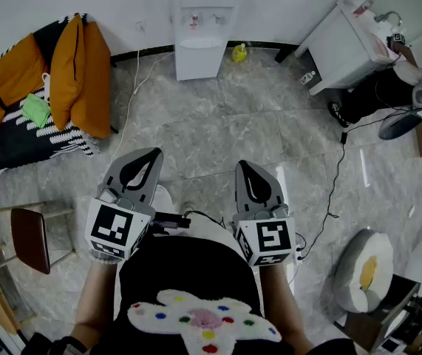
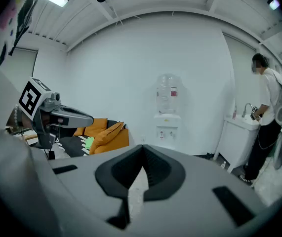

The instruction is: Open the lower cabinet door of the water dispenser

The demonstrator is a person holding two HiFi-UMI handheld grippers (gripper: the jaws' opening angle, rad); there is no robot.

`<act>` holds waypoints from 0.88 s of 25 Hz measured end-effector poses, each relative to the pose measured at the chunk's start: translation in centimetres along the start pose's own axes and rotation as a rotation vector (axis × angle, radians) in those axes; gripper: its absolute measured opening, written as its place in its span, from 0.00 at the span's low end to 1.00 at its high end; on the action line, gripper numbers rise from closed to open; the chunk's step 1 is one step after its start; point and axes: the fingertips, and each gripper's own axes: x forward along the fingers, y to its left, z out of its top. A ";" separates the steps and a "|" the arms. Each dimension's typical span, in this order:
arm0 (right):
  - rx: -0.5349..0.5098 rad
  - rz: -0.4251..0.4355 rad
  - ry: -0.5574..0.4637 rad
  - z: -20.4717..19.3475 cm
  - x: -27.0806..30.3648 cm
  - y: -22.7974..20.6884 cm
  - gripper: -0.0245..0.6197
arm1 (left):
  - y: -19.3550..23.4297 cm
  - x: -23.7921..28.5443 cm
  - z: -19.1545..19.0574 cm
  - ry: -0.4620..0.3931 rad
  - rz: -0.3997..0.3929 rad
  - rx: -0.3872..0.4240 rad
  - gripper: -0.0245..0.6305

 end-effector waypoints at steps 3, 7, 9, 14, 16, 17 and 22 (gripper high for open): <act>0.002 0.002 0.005 -0.1 0.0 0.1 0.04 | 0.1 -0.1 -0.1 0.002 0.002 0.000 0.06; 0.002 0.003 0.002 0.0 0.1 0.3 0.04 | 0.2 -0.2 -0.1 0.004 0.006 0.002 0.06; 0.001 0.003 -0.001 0.1 0.1 0.3 0.04 | 0.3 -0.2 -0.1 0.003 0.006 0.001 0.06; 0.038 0.003 -0.003 0.0 0.2 0.1 0.04 | 0.2 -0.1 0.0 -0.002 0.003 -0.002 0.06; 0.046 0.007 -0.004 -0.1 0.3 0.1 0.05 | 0.1 -0.1 0.1 -0.005 0.001 -0.004 0.06; 0.046 0.008 -0.006 -0.1 0.2 0.2 0.05 | 0.1 -0.1 0.1 -0.007 -0.001 -0.004 0.06; 0.066 0.003 -0.021 -0.1 -0.3 0.2 0.05 | -0.1 -0.3 0.4 -0.027 0.007 -0.019 0.06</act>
